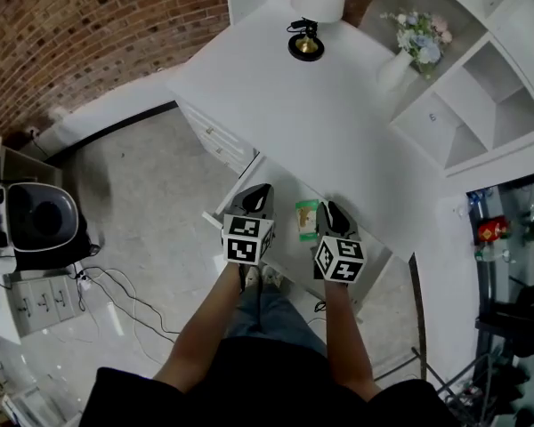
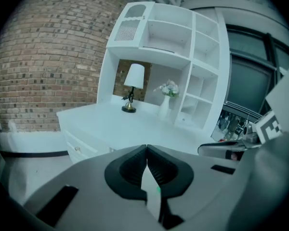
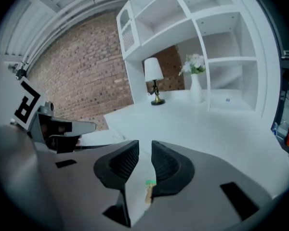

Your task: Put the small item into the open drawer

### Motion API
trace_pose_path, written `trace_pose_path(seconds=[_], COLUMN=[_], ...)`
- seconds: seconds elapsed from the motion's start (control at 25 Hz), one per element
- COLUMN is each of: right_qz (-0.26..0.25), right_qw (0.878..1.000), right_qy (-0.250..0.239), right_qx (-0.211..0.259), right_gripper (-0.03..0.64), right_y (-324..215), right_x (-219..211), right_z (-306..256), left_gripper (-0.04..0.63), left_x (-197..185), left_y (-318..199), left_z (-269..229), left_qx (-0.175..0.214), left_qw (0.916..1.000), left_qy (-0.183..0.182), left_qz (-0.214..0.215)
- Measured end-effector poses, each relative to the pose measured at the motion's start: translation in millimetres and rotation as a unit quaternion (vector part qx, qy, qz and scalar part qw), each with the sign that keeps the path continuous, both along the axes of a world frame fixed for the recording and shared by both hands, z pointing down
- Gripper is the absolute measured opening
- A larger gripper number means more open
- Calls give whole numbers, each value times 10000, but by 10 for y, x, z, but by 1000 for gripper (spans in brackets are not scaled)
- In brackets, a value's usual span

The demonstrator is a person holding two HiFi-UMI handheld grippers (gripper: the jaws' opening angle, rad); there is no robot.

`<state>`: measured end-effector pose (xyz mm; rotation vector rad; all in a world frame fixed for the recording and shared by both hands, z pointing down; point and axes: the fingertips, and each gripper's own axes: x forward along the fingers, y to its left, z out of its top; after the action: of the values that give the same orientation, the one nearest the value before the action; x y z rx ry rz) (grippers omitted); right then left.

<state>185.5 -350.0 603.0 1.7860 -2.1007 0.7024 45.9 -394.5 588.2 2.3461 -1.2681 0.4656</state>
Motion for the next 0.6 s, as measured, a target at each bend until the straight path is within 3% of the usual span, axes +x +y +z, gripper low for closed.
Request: trace_pose_path(seconds=[0.28, 0.44, 0.6], right_qz=[242, 344, 414], right_qw=[9921, 9833, 9719], right_qy=[-60, -81, -129], right_qx=[1227, 1784, 2313], right_gripper=[3, 3, 3], right_y=[-138, -91, -1], right_x=[54, 87, 121], right_z=[-974, -1453, -1869], left_gripper=[21, 21, 21], left_x=[-205, -325, -392], left_y=[-85, -23, 49], left_z=[-960, -1399, -1649], left_qx=[1126, 1657, 1951], left_qw=[9936, 9862, 9807], left_qy=[48, 33, 62], left_qz=[-14, -46, -84])
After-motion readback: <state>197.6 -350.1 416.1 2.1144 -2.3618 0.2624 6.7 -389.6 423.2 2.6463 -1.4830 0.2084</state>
